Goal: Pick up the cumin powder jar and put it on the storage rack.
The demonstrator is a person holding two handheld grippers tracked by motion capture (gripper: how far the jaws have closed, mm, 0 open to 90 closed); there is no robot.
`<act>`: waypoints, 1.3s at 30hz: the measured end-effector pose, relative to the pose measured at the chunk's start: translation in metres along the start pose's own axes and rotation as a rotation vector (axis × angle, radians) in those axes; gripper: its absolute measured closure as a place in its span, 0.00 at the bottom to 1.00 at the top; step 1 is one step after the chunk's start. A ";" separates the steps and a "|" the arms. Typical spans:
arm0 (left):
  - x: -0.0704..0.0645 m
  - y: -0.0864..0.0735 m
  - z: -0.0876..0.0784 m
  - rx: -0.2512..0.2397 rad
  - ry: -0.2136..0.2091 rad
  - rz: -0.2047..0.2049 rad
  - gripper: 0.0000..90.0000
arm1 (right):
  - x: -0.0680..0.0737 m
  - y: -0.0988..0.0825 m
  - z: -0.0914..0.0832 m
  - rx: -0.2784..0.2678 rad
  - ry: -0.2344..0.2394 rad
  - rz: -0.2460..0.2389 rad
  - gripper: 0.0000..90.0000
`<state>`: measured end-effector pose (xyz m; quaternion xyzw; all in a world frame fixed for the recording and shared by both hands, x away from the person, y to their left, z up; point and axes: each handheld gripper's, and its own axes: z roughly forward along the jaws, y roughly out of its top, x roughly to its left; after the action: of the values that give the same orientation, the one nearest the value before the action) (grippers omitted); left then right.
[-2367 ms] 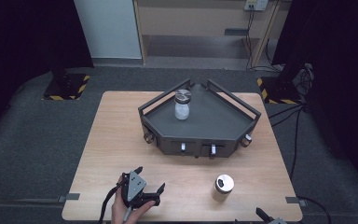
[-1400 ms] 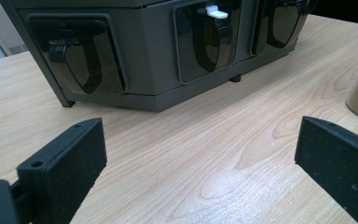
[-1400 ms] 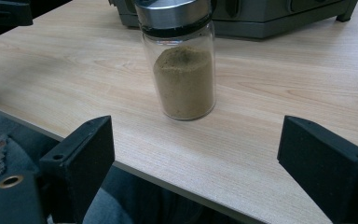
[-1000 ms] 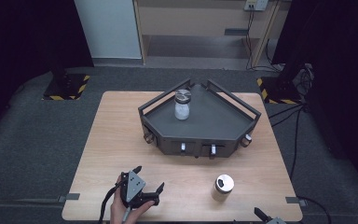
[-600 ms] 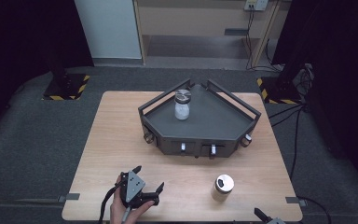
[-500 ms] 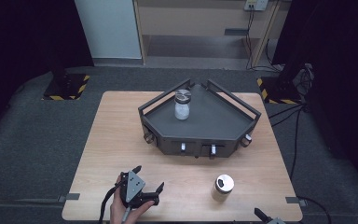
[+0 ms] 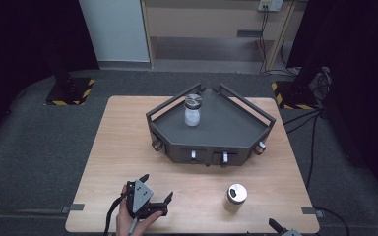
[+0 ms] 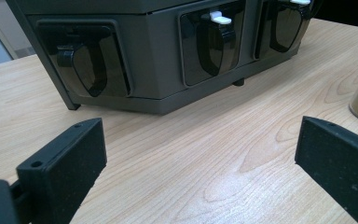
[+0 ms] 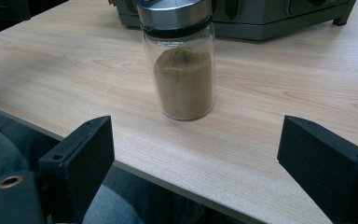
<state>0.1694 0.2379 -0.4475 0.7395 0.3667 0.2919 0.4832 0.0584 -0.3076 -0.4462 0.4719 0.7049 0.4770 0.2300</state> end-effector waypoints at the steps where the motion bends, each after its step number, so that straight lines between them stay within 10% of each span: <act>1: 0.000 0.000 0.000 -0.001 0.001 0.001 0.01 | 0.000 0.000 0.000 0.000 0.002 -0.003 0.12; 21: 0.000 0.001 0.001 -0.006 -0.003 -0.022 0.01 | 0.009 0.007 0.002 -0.062 0.006 -0.061 0.12; 39: 0.004 -0.001 0.000 -0.009 -0.003 -0.039 0.01 | 0.003 0.042 0.070 0.056 0.012 -0.129 0.15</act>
<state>0.1719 0.2411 -0.4479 0.7304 0.3793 0.2830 0.4925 0.1301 -0.2690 -0.4397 0.4289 0.7484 0.4440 0.2427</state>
